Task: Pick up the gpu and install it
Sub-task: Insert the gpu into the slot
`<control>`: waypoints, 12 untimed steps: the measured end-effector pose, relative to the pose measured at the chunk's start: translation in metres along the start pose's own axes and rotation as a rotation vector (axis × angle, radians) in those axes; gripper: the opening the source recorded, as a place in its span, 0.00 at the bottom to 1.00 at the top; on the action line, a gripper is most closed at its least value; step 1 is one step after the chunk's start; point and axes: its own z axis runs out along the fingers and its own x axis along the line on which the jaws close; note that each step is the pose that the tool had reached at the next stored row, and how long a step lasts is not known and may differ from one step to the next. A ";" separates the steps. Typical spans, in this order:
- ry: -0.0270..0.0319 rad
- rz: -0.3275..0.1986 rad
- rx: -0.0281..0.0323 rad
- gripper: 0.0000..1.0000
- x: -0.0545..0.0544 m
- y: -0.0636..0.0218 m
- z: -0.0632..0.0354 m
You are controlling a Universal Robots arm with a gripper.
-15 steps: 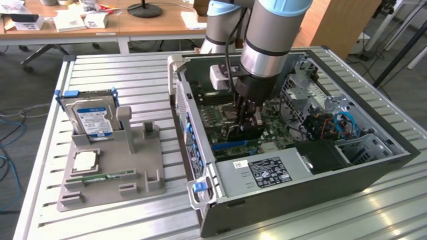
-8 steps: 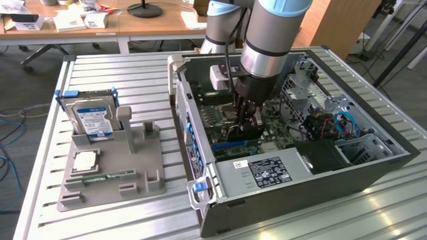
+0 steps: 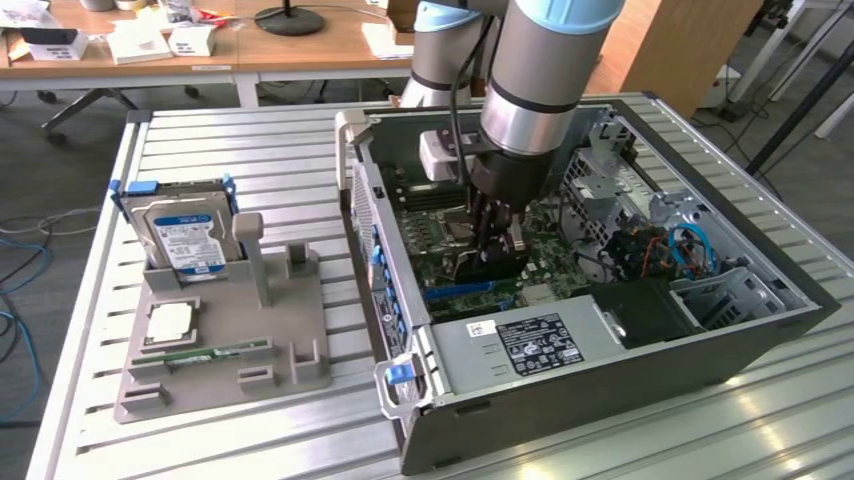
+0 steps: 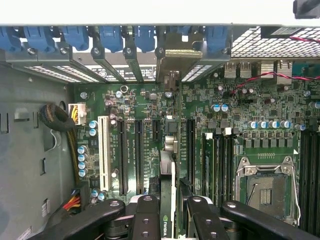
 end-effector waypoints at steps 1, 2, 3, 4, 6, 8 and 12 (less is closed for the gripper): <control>0.0001 -0.001 0.0002 0.26 0.000 0.0000 0.0001; 0.0002 -0.001 0.0002 0.26 0.000 0.0001 0.0003; 0.0000 -0.001 0.0005 0.26 0.000 0.0001 0.0007; 0.0000 -0.002 0.0006 0.26 0.000 0.0002 0.0010; 0.0001 -0.002 0.0008 0.26 0.000 0.0004 0.0015; 0.0002 -0.003 0.0008 0.26 0.000 0.0004 0.0016; -0.0003 -0.003 0.0011 0.26 0.000 0.0004 0.0022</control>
